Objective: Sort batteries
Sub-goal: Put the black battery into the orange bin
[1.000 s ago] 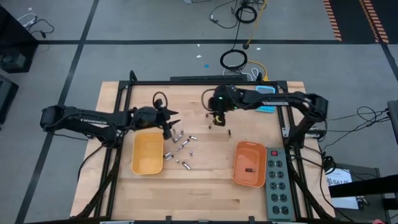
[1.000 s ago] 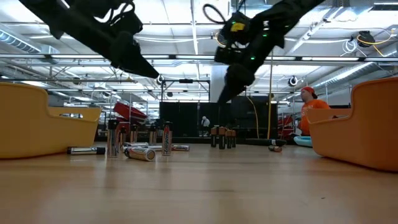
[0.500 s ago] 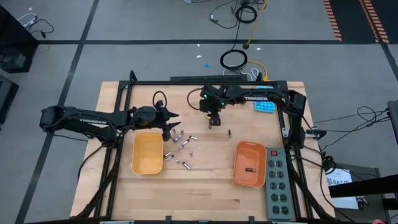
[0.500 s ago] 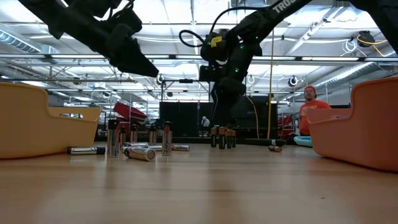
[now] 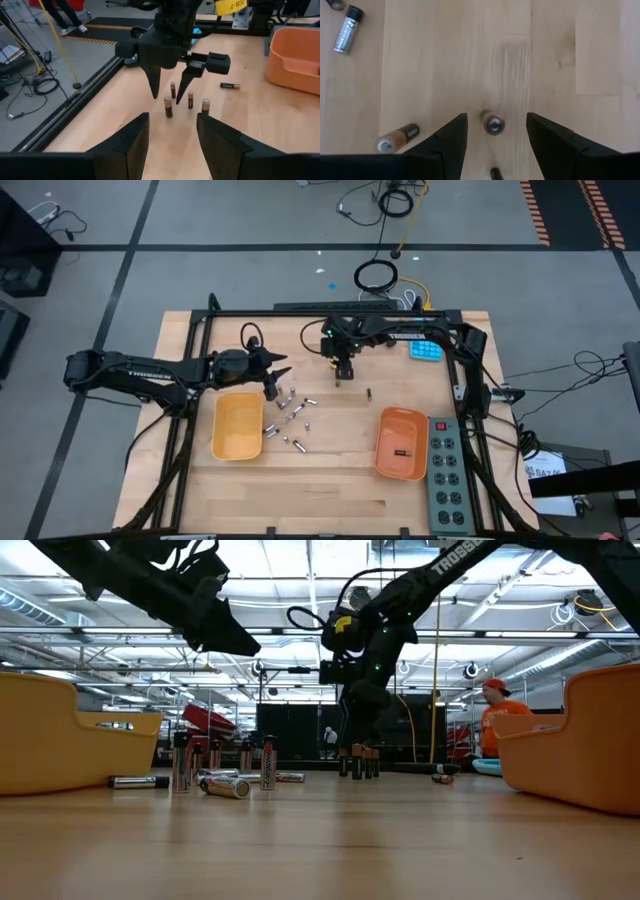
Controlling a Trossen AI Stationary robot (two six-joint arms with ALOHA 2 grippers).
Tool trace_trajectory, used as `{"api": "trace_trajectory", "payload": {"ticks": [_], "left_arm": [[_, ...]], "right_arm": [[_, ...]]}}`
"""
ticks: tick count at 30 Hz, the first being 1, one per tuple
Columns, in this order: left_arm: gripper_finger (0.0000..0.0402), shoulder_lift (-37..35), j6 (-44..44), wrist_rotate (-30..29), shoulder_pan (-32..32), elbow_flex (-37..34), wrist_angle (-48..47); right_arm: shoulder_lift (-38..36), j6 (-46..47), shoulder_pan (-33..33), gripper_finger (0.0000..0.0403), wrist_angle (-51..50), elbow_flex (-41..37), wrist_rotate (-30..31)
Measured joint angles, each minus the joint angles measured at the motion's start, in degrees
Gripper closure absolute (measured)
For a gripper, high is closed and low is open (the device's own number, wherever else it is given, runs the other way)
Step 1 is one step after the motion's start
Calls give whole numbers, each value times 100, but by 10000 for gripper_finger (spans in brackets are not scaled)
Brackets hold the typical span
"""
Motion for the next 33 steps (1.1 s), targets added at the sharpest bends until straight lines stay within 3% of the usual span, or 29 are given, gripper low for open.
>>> {"api": "trace_trajectory", "payload": {"ticks": [13,23,29,33], "left_arm": [[226,0,-24,81,-7,0,-48],[226,0,302,83,-6,0,-82],[226,-2,309,81,15,0,-92],[226,-2,294,81,11,0,-96]], "right_arm": [[526,84,2,215,160,0,9],[558,97,2,277,375,0,-10],[659,88,2,373,401,6,-32],[644,172,5,373,408,8,-28]]}}
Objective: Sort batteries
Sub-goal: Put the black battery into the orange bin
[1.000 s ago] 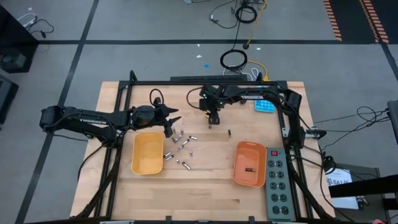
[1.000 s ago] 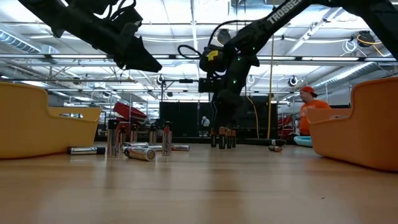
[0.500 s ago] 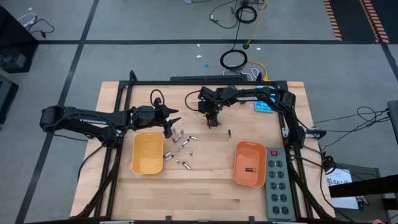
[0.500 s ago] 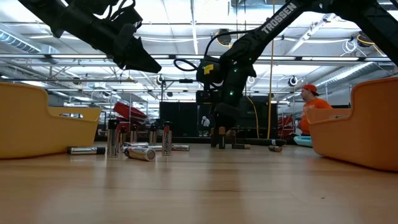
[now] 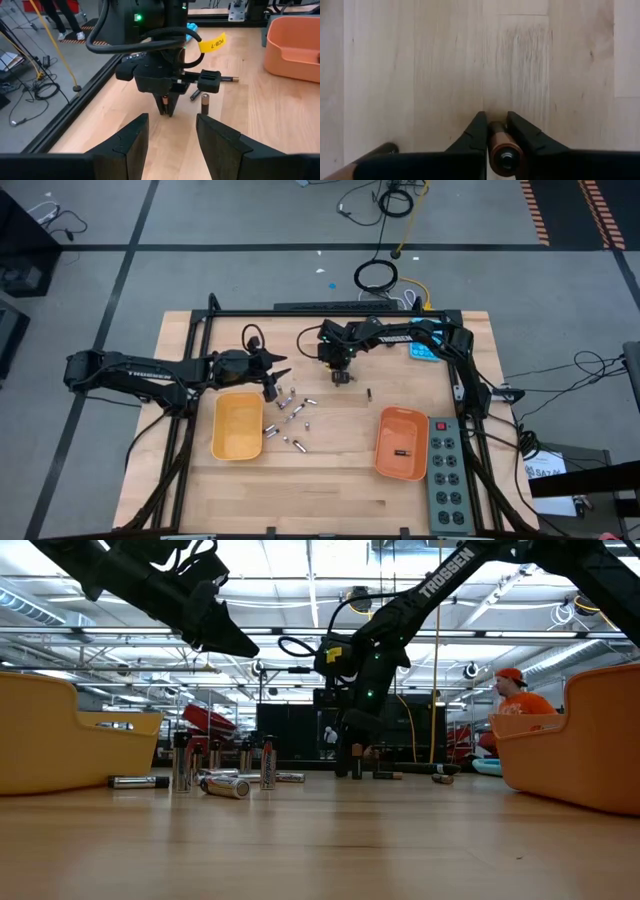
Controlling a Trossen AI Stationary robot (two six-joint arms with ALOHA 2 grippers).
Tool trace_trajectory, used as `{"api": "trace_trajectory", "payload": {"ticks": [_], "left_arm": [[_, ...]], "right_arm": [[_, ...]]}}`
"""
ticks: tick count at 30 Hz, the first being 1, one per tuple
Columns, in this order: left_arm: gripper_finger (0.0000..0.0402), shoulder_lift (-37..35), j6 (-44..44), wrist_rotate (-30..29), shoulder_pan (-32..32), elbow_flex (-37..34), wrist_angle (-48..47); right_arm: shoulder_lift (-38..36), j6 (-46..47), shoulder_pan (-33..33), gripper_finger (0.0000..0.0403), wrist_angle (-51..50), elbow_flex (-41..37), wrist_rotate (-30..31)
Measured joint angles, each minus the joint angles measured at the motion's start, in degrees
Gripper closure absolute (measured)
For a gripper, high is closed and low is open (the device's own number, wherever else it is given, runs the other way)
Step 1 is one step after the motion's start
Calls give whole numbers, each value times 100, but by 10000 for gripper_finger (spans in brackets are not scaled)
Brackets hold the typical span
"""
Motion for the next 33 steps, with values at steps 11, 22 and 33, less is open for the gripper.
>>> {"api": "trace_trajectory", "payload": {"ticks": [11,22,33], "left_arm": [[226,0,-333,-2,0,0,-344],[226,66,194,3,-2,0,-778],[226,66,-132,396,0,0,-899]], "right_arm": [[-1777,334,671,373,38,-319,470],[-4123,2319,2485,373,59,-2840,308],[-4703,5092,3392,329,-1075,-3609,189]]}}
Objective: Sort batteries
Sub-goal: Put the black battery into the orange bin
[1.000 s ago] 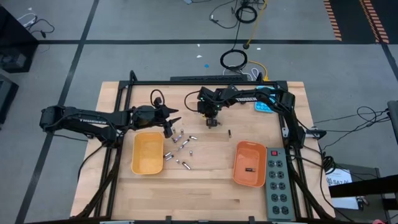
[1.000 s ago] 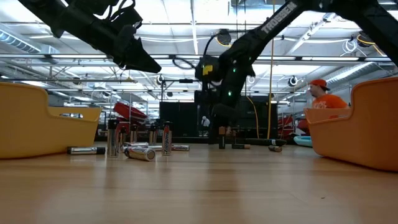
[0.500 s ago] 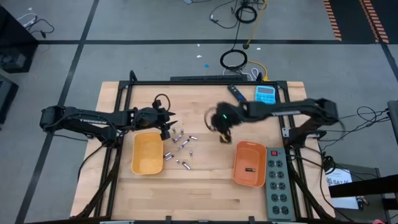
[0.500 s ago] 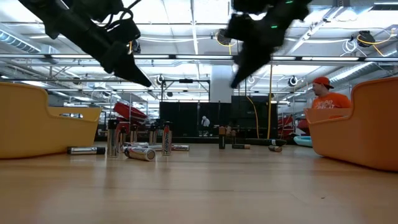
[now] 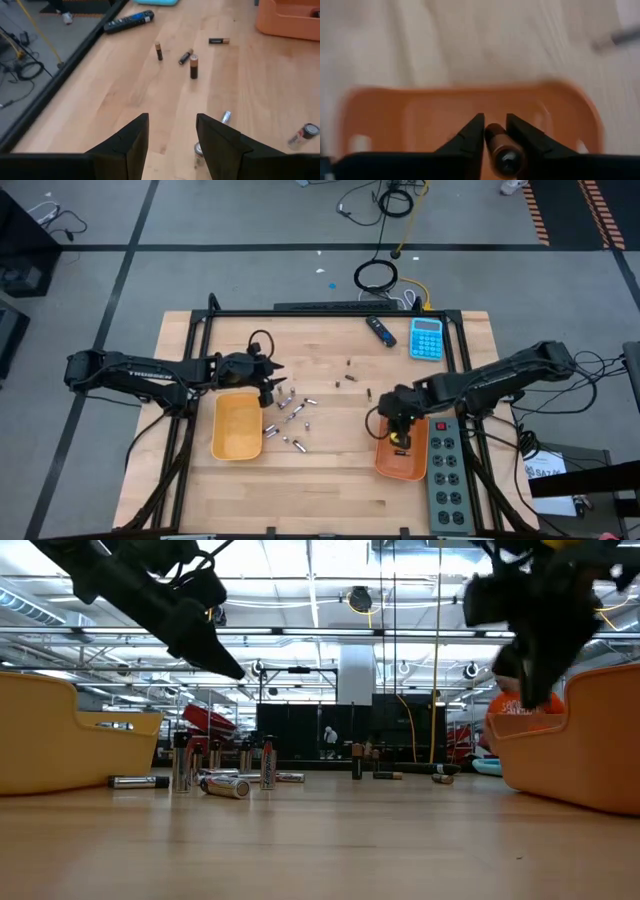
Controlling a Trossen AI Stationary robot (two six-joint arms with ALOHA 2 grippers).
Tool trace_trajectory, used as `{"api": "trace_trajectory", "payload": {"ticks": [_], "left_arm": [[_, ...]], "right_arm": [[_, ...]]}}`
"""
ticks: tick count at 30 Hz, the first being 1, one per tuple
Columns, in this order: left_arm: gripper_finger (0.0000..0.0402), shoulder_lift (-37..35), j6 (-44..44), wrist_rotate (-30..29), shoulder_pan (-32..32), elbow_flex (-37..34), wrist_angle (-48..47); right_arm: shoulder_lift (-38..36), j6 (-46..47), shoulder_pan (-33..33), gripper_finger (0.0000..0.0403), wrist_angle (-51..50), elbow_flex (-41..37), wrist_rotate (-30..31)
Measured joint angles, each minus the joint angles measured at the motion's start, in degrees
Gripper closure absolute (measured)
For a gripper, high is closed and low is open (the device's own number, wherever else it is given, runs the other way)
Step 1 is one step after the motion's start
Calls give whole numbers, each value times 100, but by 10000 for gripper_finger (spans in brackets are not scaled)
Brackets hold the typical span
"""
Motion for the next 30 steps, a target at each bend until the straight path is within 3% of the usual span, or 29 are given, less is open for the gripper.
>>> {"api": "trace_trajectory", "payload": {"ticks": [7,13,15,22,30], "left_arm": [[218,4,-386,155,-6,0,-329],[207,9,-988,157,-6,199,-554],[209,9,-1173,155,-31,299,-521],[210,10,-904,-251,-339,319,-70],[210,9,-498,-274,-323,319,250]], "right_arm": [[-54,261,283,235,-292,-27,419],[-288,-300,392,223,-35,-20,1947],[-349,-666,167,227,258,-18,2103],[-31,-2068,-1092,233,1923,-10,1403],[1375,-3381,-2079,233,2825,376,589]]}}
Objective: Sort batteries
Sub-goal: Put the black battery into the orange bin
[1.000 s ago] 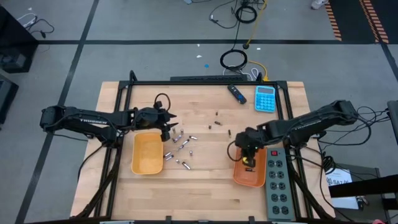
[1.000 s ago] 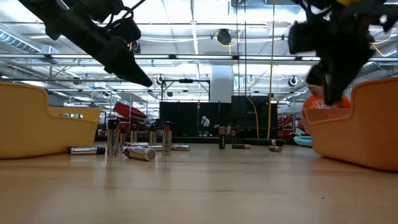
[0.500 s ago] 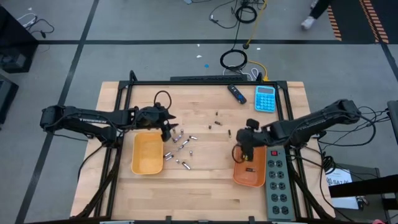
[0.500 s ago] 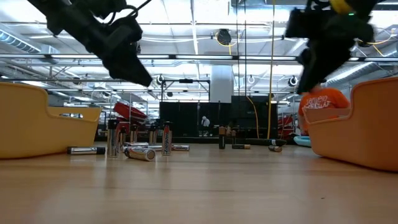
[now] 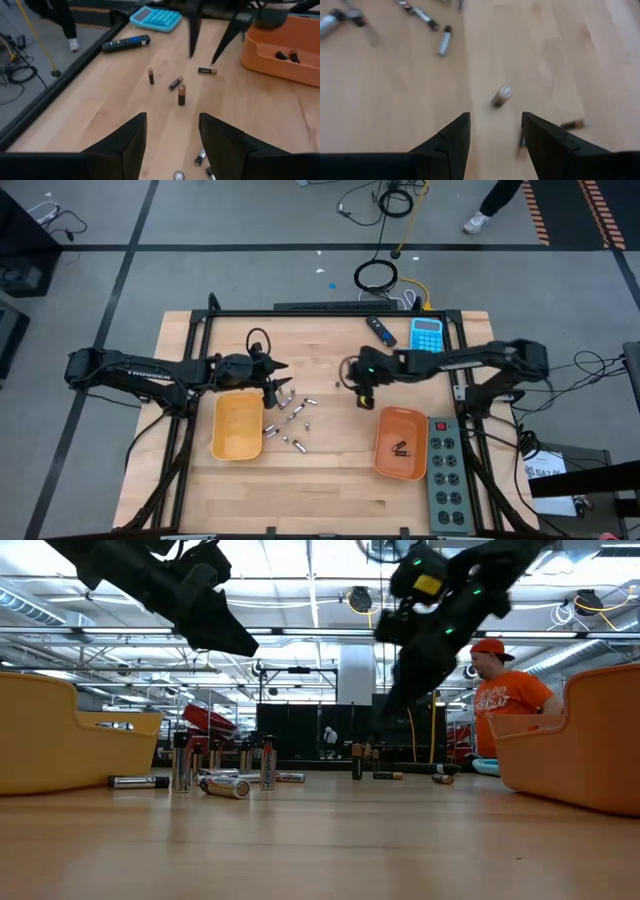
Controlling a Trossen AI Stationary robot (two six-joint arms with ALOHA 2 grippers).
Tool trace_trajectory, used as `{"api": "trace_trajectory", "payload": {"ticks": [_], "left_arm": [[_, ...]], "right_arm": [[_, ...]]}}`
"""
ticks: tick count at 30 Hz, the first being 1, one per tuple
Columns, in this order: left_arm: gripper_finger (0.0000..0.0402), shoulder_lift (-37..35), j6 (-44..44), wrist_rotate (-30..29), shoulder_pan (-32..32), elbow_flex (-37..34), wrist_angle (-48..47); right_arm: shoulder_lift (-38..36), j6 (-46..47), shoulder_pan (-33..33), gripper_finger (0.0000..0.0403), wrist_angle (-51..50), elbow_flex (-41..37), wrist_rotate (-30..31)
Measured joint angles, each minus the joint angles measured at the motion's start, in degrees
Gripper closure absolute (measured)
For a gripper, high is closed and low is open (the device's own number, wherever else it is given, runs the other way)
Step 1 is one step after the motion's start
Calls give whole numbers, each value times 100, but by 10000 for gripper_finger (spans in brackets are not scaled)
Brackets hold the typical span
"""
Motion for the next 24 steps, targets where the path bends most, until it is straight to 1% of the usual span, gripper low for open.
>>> {"api": "trace_trajectory", "payload": {"ticks": [4,7,9,11,15,19,24], "left_arm": [[210,0,35,-136,39,0,-7],[210,-2,135,-295,-19,-115,195],[210,-2,229,-433,-89,-296,527],[210,-2,351,-575,-139,-418,743],[210,-4,442,-635,-144,-547,885],[210,-4,437,-656,-144,-605,897],[210,-4,435,-712,-144,-675,1036]], "right_arm": [[573,-390,-191,230,-22,555,-52],[942,-560,-282,217,-44,816,-340],[1140,-642,-339,205,-59,926,-484],[1308,-673,-393,193,-85,1024,-486],[1511,-688,-505,176,-92,1053,-476],[1688,-664,-566,178,-142,1053,-489],[1865,-655,-563,194,68,1060,-700]]}}
